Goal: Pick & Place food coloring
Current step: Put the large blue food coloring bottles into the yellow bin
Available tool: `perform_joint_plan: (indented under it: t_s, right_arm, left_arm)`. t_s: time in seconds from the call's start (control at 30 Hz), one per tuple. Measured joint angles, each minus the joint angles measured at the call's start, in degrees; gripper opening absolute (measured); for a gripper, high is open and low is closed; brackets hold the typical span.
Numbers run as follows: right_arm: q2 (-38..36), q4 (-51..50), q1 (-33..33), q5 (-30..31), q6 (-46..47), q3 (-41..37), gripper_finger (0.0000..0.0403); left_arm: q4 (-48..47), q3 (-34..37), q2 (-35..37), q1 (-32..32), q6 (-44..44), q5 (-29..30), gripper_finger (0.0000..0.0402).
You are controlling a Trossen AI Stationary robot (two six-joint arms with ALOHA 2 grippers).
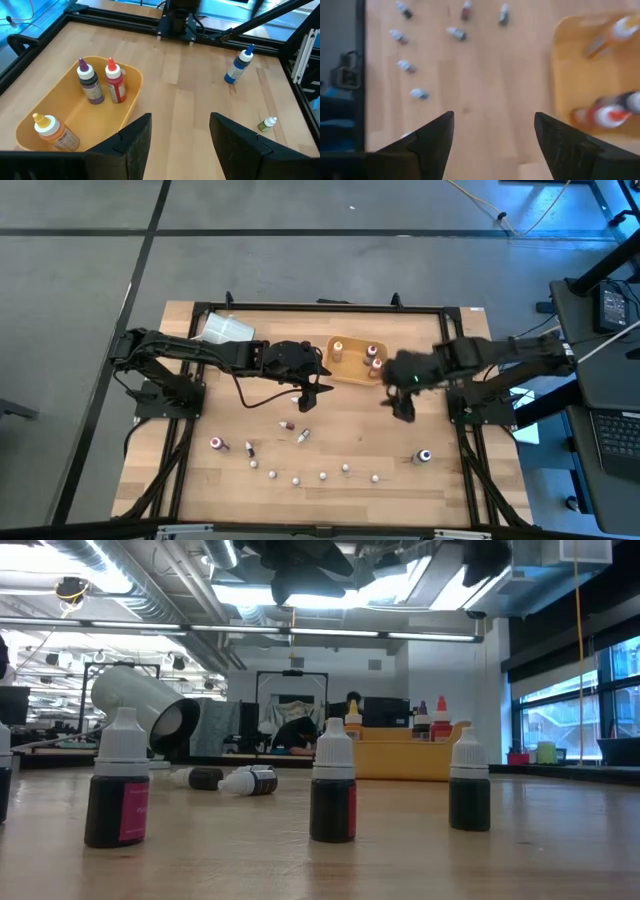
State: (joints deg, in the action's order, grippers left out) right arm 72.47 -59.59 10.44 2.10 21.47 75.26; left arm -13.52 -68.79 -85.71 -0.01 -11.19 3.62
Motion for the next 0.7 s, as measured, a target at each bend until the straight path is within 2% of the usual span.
perform_joint_plan:
  t_s: [0.1,0.23,0.43,0.7]
  right_arm:
    - [0.02,-3.75,6.4,1.13,9.9,0.0,0.0275]
    - [0.72,-10.98,14.32,1.28,28.59,-0.07,0.0275]
    - [0.7,-14.89,23.54,1.34,55.0,-1.81,0.0275]
    - [0.72,-14.23,30.89,1.2,76.11,-8.25,0.0275]
  left_arm:
    - [0.0,0.0,0.0,0.0,1.77,0.92,0.0196]
    - [0.02,0.0,0.0,0.0,2.94,1.88,0.0194]
    - [0.0,0.0,0.0,0.0,2.98,1.88,0.0194]
    - [0.0,0.0,0.0,0.0,2.98,1.88,0.0195]
